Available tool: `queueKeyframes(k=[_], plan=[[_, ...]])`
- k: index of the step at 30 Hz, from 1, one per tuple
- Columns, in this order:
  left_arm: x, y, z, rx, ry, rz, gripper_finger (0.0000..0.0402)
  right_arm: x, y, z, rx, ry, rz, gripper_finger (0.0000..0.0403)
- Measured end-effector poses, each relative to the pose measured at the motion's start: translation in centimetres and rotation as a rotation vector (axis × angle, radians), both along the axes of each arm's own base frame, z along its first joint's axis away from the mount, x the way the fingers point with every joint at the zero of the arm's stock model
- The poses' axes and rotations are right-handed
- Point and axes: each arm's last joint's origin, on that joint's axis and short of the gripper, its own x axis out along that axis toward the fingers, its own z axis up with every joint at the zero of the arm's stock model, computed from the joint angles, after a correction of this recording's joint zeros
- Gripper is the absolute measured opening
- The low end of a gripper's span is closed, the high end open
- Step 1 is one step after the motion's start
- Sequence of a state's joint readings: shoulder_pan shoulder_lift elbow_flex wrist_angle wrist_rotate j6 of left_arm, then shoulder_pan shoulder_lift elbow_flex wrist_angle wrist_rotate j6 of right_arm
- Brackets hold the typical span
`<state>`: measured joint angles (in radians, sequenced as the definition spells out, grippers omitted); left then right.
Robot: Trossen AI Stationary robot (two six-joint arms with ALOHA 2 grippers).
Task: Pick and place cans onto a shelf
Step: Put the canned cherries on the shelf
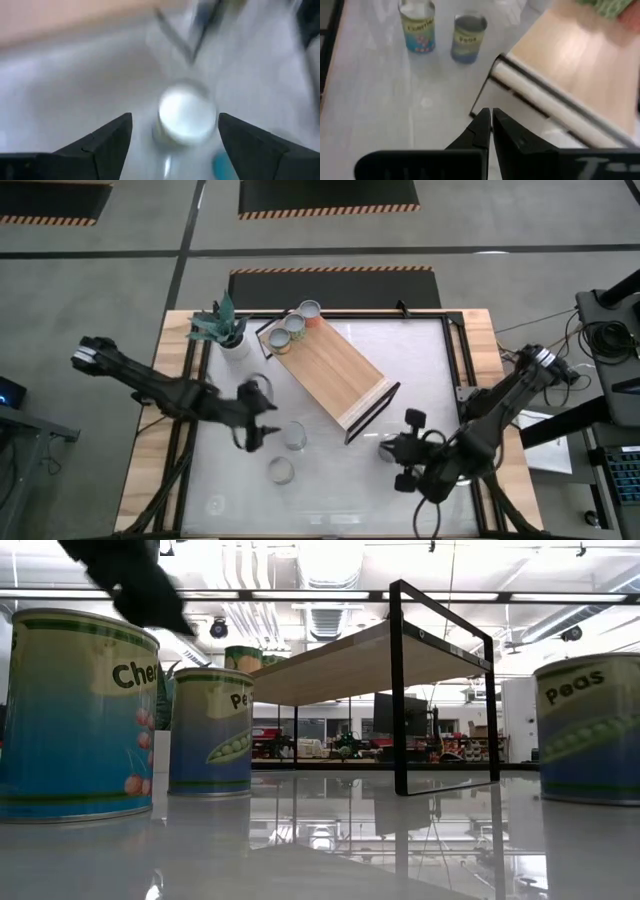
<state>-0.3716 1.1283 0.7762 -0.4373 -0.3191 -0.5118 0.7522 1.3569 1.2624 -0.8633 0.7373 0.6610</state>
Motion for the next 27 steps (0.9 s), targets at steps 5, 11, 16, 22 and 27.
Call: queueKeyframes(k=[5,11,16,22,27], plan=[[2.2,-1.9,0.2,-0.007,0.277,-0.019,0.0278,-1.1,-1.4,1.5,-0.074,-0.063,0.01,0.0009],[3.5,-6.7,2.6,0.054,0.383,-0.253,0.0277,-1.5,-2.0,1.6,-0.225,-0.094,0.008,0.0009],[4.1,-11.2,3.0,0.135,0.379,-0.449,0.0272,-1.4,-2.1,1.0,-0.299,-0.095,-0.001,0.0009],[5.4,-12.9,1.0,0.178,0.43,-0.469,0.0243,-1.5,-2.2,0.0,-0.322,-0.087,-0.013,0.0009],[5.9,-13.3,-0.3,0.181,0.427,-0.474,0.0211,-1.4,-2.1,-0.6,-0.308,-0.097,-0.018,0.0009]])
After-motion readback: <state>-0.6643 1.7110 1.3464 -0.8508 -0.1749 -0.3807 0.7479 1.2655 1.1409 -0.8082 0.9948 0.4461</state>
